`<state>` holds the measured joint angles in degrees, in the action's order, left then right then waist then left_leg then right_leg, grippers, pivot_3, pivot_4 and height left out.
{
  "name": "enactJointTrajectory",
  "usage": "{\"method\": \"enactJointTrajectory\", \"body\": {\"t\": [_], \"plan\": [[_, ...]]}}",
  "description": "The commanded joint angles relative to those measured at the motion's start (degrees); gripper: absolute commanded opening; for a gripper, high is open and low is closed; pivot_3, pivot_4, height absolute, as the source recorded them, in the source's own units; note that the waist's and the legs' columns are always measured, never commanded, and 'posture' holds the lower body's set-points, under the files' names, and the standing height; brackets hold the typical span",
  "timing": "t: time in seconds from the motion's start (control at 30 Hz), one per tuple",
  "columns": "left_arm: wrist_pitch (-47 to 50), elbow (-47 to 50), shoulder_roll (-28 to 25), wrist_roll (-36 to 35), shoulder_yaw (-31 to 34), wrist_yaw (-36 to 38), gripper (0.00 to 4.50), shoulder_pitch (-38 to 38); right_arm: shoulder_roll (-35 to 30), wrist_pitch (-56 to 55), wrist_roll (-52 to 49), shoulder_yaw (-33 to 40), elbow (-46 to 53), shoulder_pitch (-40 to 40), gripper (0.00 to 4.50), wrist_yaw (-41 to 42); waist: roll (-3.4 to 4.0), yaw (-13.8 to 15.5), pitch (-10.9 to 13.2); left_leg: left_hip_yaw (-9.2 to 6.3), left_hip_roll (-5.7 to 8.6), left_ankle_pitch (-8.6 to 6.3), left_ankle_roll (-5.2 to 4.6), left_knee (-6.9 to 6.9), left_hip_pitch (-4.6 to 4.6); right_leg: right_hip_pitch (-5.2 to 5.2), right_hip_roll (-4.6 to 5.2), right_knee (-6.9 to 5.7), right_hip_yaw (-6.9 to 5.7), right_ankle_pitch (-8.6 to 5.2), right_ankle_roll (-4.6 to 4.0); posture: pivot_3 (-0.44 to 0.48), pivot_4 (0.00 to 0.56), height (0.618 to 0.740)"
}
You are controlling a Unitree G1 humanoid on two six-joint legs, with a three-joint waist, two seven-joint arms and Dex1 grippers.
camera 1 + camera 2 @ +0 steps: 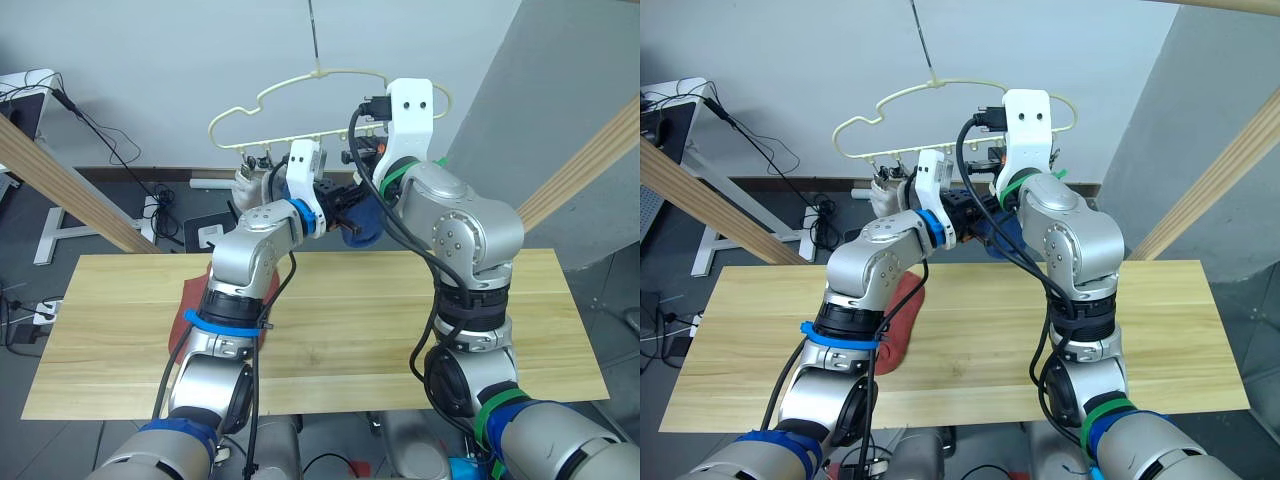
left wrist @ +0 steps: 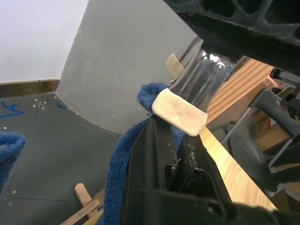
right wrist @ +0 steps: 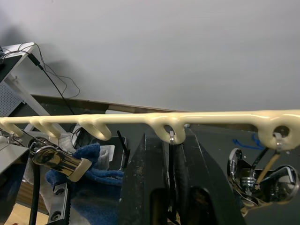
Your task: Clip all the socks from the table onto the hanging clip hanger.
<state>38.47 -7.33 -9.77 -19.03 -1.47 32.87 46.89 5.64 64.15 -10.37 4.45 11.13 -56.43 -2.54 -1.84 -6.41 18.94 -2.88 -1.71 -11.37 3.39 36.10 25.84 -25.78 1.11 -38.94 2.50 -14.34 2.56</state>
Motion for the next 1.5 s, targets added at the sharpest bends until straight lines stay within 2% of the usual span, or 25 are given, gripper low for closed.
{"method": "enactJointTrajectory", "body": {"t": [0.03,0.2,0.5,0.53,0.73,1.03,1.2,1.37,1.5], "plan": [[-1.26,2.12,0.30,-1.30,1.00,-0.08,0.00,1.55,0.30,-0.51,-0.86,-0.13,2.11,-0.58,1.32,0.17,0.00,0.00,0.00,0.00,0.00,0.00,0.00,0.00,0.00,0.00,0.00,0.00,0.00,0.00,0.00,-0.179,0.359,0.740],[-1.11,2.00,0.23,-1.34,0.95,0.00,0.00,1.65,0.33,-0.34,-0.78,-0.13,2.33,-0.52,3.16,0.03,0.00,0.00,0.00,0.00,0.00,0.00,0.00,0.00,0.00,0.00,0.00,0.00,0.00,0.00,0.00,-0.179,0.359,0.740],[0.61,3.23,-0.35,-3.00,0.97,2.04,0.00,0.89,-3.42,8.45,-6.67,4.61,7.49,0.48,3.16,4.95,0.00,0.02,0.00,0.00,0.00,0.00,0.00,0.00,0.01,0.00,0.00,0.01,0.00,0.00,0.00,-0.183,0.360,0.740],[0.87,3.39,-0.42,-3.20,1.00,2.02,0.54,0.81,-3.96,9.35,-7.16,5.23,8.13,0.69,3.19,5.17,0.00,0.06,0.00,0.00,0.01,0.00,0.00,0.00,0.01,0.00,0.01,0.01,0.00,0.00,0.00,-0.183,0.360,0.740],[2.23,6.68,-2.29,-2.96,0.13,2.41,2.31,-0.75,-7.54,20.28,-13.27,9.39,17.23,4.24,3.19,9.63,0.03,-0.01,0.02,-0.01,0.00,0.00,0.00,0.00,0.01,0.00,0.00,0.01,0.00,0.00,0.00,-0.193,0.363,0.740],[5.49,15.30,-6.97,-4.31,-0.96,3.88,2.31,-5.07,-7.96,27.33,-14.21,11.01,23.59,4.10,3.19,10.17,0.10,-0.26,0.06,-0.01,-0.02,0.00,0.00,0.02,-0.01,0.00,-0.04,-0.04,0.02,0.00,0.01,-0.208,0.364,0.740],[9.14,25.96,-13.21,-7.46,1.32,5.10,2.31,-11.30,-11.64,28.34,-13.85,7.18,28.87,6.18,3.19,9.92,0.12,-0.53,0.07,0.02,-0.02,0.00,0.00,-0.02,0.00,0.00,-0.01,0.04,0.07,-0.04,0.06,-0.226,0.358,0.740],[12.07,31.54,-17.65,-13.18,6.13,6.21,2.31,-15.12,-15.47,27.94,-13.46,4.02,30.86,7.11,3.19,10.33,0.13,-0.74,0.09,0.03,-0.01,0.00,0.00,0.00,-0.01,-0.01,-0.01,0.03,0.07,-0.05,0.08,-0.227,0.354,0.740],[14.30,35.43,-22.13,-22.33,15.13,9.28,2.31,-17.49,-16.52,26.14,-12.42,1.27,32.07,10.02,3.19,9.23,0.12,-1.09,0.08,0.01,-0.02,0.00,0.00,0.00,0.00,-0.01,-0.02,0.03,0.04,-0.16,0.26,-0.219,0.340,0.740]]}}
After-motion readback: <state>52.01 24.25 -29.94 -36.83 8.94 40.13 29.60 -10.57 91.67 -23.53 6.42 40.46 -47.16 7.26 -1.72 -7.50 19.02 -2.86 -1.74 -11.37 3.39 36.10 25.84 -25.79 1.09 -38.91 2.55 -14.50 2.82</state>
